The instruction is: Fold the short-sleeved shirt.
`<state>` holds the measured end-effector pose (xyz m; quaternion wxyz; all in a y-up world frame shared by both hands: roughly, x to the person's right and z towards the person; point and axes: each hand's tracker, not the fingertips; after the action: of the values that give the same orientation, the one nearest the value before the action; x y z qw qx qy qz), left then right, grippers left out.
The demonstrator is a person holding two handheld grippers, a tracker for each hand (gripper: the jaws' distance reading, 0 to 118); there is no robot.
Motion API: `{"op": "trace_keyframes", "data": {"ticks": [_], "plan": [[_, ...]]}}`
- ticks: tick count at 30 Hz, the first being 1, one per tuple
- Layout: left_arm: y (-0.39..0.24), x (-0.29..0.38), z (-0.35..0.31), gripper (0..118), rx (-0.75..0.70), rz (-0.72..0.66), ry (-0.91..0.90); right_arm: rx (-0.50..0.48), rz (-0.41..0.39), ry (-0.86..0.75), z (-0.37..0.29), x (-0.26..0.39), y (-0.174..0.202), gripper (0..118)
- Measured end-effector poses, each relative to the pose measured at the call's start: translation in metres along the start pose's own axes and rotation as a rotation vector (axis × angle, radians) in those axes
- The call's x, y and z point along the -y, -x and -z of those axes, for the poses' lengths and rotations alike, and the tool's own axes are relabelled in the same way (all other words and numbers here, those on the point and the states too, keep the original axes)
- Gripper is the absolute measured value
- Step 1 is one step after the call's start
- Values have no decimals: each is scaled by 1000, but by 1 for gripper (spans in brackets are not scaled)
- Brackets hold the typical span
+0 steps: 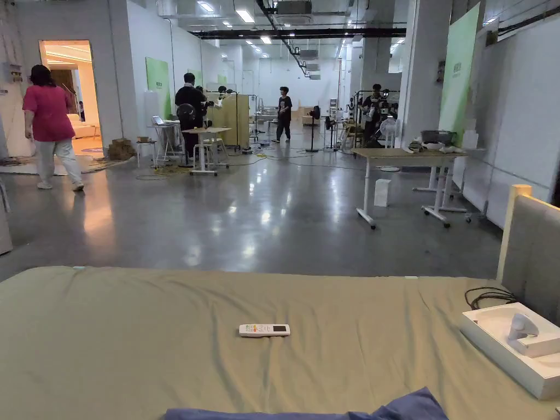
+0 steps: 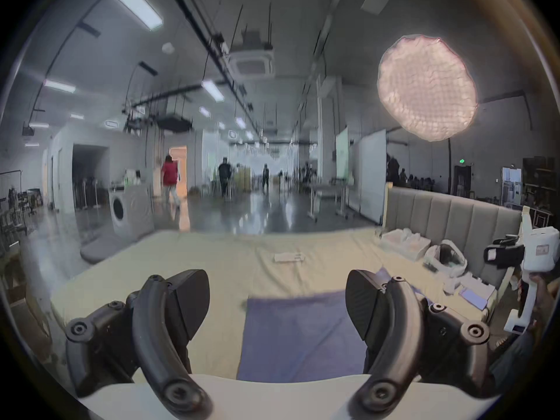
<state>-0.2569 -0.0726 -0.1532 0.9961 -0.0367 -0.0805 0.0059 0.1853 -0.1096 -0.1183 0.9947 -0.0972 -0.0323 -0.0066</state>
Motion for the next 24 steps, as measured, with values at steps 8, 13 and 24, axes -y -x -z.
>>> {"op": "trace_keyframes", "data": {"ticks": [8, 13, 24], "plan": [[-40, -15, -7, 70, 45, 38, -37, -67, -65, -77, -11, -31, 53, 21], [-40, -9, -13, 1, 36, 33, -63, -70, -90, -63, -14, -32, 60, 4], [-29, -3, -16, 1, 91, -27, 12, -50, -51, -48, -17, -33, 54, 0]]}}
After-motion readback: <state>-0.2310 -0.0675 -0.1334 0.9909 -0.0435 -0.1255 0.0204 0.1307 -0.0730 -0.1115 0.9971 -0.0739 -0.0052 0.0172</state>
